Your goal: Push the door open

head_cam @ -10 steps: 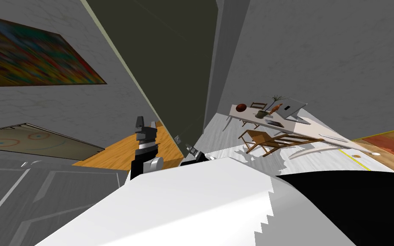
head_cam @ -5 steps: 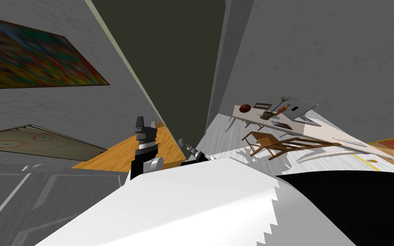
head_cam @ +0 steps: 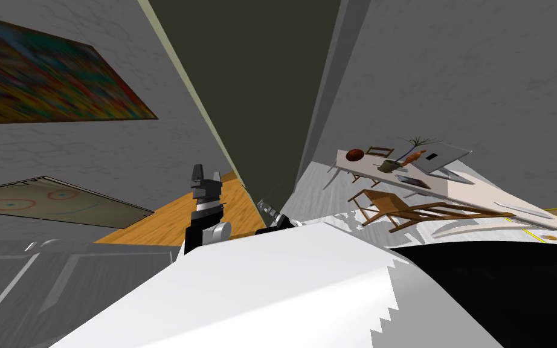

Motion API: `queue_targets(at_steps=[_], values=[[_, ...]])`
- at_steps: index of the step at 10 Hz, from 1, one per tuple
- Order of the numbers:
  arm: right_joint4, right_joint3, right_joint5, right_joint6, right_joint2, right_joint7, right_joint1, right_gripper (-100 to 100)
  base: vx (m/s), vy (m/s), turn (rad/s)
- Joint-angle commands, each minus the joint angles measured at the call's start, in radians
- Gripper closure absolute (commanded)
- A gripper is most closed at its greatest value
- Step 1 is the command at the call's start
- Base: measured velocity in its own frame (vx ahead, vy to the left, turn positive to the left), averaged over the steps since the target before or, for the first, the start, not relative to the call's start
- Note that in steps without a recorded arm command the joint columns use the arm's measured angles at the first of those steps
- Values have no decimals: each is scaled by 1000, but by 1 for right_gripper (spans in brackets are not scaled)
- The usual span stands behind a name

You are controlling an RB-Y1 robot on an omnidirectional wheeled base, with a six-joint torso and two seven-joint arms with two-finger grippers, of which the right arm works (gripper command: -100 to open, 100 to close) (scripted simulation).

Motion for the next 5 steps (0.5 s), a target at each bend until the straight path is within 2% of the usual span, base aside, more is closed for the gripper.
queue_targets(at_steps=[1, 2, 5], values=[[0, 0, 0, 0, 0, 0, 0, -100, 63, 77, -3], [0, 0, 0, 0, 0, 0, 0, 100, -9, -11, -2], [0, 0, 0, 0, 0, 0, 0, 100, -20, -25, 2]])
